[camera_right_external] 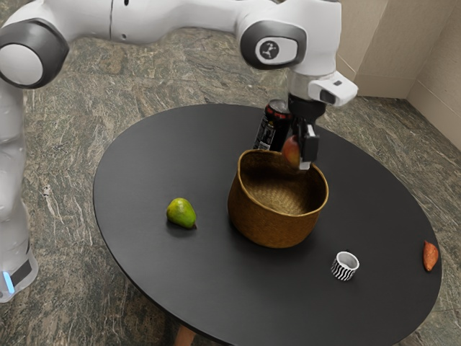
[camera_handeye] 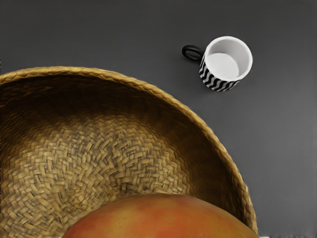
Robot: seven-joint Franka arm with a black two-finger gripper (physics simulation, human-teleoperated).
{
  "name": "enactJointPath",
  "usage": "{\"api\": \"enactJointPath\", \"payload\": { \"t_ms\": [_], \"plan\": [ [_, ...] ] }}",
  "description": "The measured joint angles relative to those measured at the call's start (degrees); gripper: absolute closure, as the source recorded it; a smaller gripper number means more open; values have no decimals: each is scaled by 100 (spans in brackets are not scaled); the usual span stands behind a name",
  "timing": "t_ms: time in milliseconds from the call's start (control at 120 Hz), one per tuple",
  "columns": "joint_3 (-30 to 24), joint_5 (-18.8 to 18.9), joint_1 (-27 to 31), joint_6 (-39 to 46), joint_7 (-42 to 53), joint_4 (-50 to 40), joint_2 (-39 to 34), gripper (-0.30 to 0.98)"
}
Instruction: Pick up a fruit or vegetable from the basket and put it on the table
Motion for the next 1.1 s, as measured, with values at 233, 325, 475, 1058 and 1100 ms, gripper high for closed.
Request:
{"api": "enactJointPath", "payload": {
  "t_ms": [233, 325, 475, 1058, 1100],
  "plan": [
    [7, 87, -17, -524, 47, 1656, 788, 29],
    [19, 162, -70, -620, 63, 2698, 1587, 29],
    [136, 263, -282, -502, 84, 4039, 2788, 29],
    [724, 161, -480, 657, 201, 4565, 3691, 10],
    [724, 141, -483, 691, 215, 4556, 3681, 8]
  ]
}}
